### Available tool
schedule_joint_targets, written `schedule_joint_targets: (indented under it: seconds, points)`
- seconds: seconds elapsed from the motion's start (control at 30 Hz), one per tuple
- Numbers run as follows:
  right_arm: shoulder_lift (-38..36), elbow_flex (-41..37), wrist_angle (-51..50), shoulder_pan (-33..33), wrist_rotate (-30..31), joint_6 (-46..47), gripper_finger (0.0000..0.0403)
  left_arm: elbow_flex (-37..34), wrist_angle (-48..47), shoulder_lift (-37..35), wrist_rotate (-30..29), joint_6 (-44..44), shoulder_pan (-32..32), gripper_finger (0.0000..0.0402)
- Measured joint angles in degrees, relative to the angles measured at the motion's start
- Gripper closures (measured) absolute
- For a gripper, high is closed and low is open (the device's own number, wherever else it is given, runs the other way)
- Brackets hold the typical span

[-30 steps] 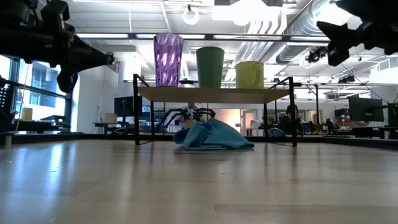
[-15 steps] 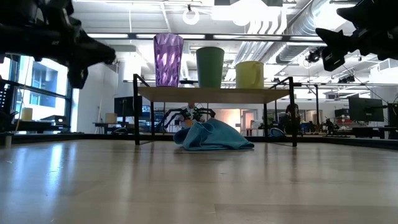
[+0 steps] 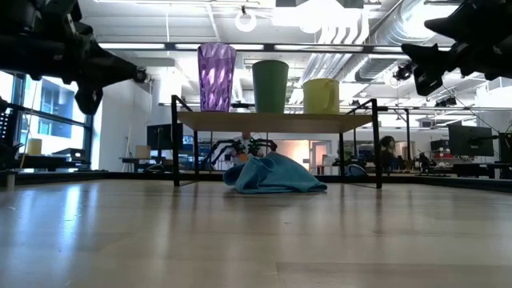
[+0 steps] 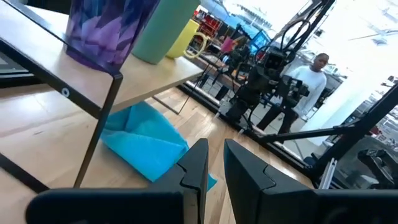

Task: Stack small to large cups/mugs on shelf
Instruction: Return to Home Position

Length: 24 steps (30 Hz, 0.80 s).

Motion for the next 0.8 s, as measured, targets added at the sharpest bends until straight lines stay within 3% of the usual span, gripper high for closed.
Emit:
schedule_joint_targets:
  seconds: [0.17,0.33,0.63,0.8]
  points:
    - [0.0,0.0,-0.3,0.0,0.5,0.0,0.0204,0.0,-4.1,-4.6,0.0,0.0,0.0,0.0360]
    - [0.0,0.0,-1.0,0.0,0.5,0.1,0.0204,0.0,-4.4,-4.5,0.0,-0.4,0.0,0.0360]
    - [0.0,0.0,-1.8,0.0,0.5,0.4,0.0204,-3.3,3.7,-4.3,2.2,-0.5,-4.4,0.0360]
    - [0.0,0.0,-2.1,0.0,0.5,0.5,0.0204,-3.3,2.8,-4.3,7.8,-1.3,-6.0,0.0360]
